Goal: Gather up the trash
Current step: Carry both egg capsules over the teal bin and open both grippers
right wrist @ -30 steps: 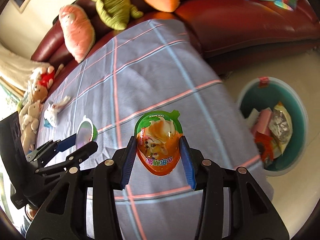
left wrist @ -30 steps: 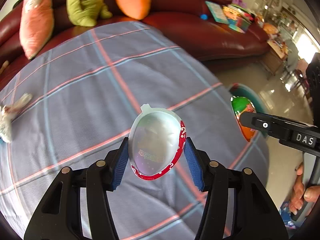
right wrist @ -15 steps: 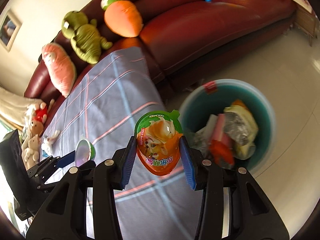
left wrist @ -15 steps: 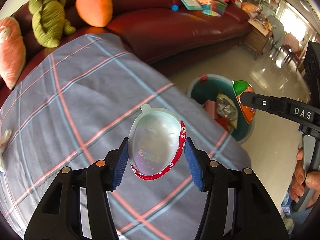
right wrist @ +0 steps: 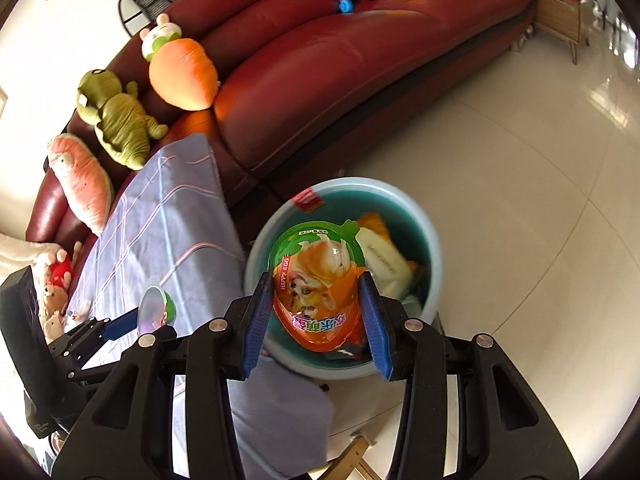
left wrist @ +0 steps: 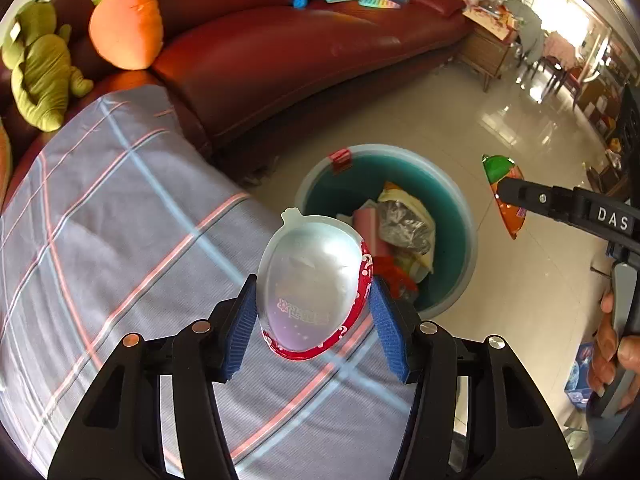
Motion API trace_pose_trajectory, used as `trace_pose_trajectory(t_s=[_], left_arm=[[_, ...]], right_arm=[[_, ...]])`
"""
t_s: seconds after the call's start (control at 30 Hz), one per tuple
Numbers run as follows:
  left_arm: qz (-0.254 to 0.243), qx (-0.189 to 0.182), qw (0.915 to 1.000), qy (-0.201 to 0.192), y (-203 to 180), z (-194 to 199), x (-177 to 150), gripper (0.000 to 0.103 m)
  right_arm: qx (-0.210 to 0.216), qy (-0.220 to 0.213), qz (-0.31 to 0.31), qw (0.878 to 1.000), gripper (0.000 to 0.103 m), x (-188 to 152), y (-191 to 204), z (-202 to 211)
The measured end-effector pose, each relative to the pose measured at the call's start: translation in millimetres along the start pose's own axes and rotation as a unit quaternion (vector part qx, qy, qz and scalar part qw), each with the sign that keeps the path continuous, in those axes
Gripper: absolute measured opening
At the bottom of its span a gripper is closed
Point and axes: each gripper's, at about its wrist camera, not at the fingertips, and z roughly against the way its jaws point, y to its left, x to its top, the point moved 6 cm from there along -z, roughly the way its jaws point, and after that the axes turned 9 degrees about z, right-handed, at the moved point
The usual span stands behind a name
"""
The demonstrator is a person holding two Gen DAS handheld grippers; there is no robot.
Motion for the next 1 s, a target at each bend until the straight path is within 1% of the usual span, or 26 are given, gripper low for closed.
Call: trace_pose_trajectory(t_s=[0.23, 0.4, 0.47, 0.5, 0.53, 0.6, 0.7, 0.83, 1.0], left_arm=[[-0.004, -0.009, 0.9998, 0.015, -18, -24, 16, 0.056], [-0.009, -0.009, 0.9996, 0.025, -29, -38, 19, 0.058], [-0.009, -0.007, 0.9995, 0.031, -32, -44, 19, 0.065], [-0.01, -0.003, 0.9994, 0.034, -32, -47, 18, 0.074], [-0.011, 0.003, 0.9994, 0.033, -32, -48, 17, 0.077], [-0.01, 0.005, 0.9994, 0.032, -29, -48, 15, 0.077], [0.006, 0.002, 0.9994, 0.033, -18, -44, 12, 0.078], [0.026, 0.0, 0.9993, 0.028, -3, -35, 11, 0.085], [0.036, -0.003, 0.9992, 0.018, 7, -23, 6, 0.09]], right_arm=[[-0.004, 0.008, -0.002, 1.0, 0.042, 4, -12, -4], [-0.006, 0.014, -0.002, 1.0, 0.042, 5, -15, -10], [-0.006, 0.017, -0.001, 1.0, 0.042, 5, -15, -12], [-0.005, 0.018, 0.0, 1.0, 0.042, 5, -14, -14], [-0.005, 0.019, 0.0, 1.0, 0.042, 5, -13, -14], [-0.004, 0.021, 0.002, 1.0, 0.042, 5, -11, -17], [-0.002, 0.024, 0.006, 1.0, 0.042, 5, -7, -20], [0.0, 0.028, 0.011, 1.0, 0.042, 5, -3, -24], [-0.001, 0.034, 0.015, 0.999, 0.042, 5, 3, -29]])
